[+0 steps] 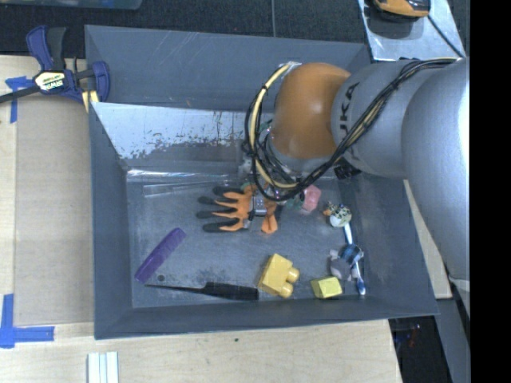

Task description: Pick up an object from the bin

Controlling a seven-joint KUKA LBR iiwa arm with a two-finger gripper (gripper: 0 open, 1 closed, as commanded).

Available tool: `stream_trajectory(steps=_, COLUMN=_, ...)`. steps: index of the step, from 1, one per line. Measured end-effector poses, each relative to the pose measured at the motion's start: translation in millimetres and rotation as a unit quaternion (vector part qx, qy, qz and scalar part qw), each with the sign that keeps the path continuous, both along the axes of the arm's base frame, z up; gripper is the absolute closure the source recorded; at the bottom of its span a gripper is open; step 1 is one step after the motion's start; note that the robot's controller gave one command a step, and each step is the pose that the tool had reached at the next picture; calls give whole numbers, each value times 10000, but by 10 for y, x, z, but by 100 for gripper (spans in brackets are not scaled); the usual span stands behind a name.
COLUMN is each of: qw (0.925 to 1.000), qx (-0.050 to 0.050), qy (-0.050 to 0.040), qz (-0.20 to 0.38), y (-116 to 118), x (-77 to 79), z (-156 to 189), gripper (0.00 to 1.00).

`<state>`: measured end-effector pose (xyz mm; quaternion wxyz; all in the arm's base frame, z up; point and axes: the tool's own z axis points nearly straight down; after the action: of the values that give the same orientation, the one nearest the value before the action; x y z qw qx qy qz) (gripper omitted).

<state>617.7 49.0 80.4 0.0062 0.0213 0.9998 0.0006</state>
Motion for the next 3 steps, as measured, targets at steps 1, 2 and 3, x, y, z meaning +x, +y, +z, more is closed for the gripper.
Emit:
stream_trajectory(steps=1, qw=10000, qx=3, qy=-45, qz=30, y=-109, x=-71, z=-90, gripper=0)
stream_trajectory(steps=2, qw=9999, qx=3, qy=-51, qz=92, y=-38, x=-5, z=-55, gripper=100)
stream_trajectory(steps=3, qw=9999, qx=3, qy=-51, qz=91, y=-38, x=-6, z=-55, gripper=100)
